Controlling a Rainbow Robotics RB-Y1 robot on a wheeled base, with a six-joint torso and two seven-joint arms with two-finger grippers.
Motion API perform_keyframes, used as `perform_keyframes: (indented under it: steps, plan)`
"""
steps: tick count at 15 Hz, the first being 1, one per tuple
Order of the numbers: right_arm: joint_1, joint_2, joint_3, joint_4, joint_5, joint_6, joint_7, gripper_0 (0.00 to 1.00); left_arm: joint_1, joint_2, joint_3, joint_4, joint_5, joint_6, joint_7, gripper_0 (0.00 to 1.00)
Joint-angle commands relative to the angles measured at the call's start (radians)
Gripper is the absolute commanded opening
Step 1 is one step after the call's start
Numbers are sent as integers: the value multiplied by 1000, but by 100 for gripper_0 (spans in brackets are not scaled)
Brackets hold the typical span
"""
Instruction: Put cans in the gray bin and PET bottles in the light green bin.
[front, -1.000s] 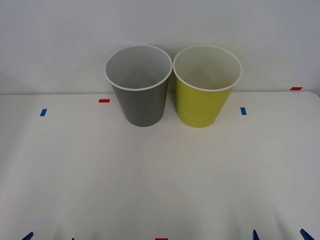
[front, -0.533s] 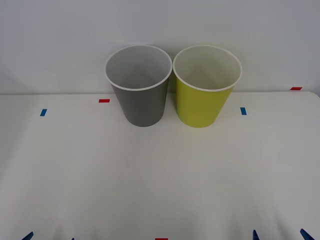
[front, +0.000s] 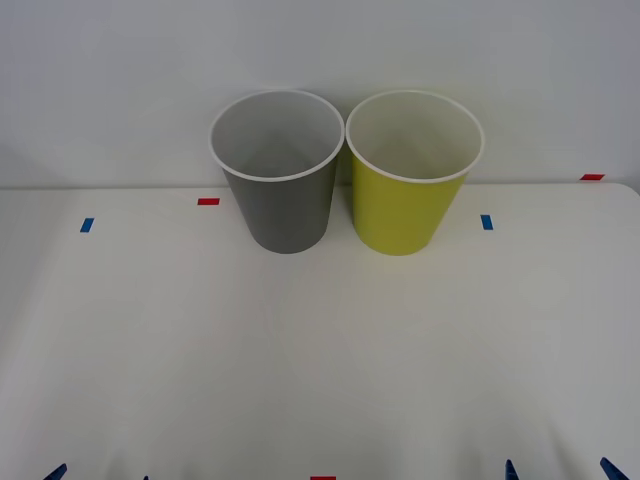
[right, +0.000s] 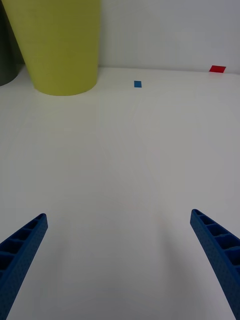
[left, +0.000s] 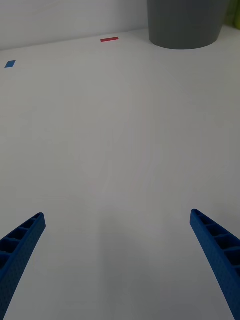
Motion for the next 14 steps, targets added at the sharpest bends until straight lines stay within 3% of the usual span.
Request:
perform_keyframes:
  steps: [1, 14]
  plan:
    - [0, 0, 0, 0, 0, 0, 0, 100, 0, 0, 0, 0, 0, 0, 0, 100]
    - [0, 0, 0, 0, 0, 0, 0, 100, 0, 0, 0, 0, 0, 0, 0, 100]
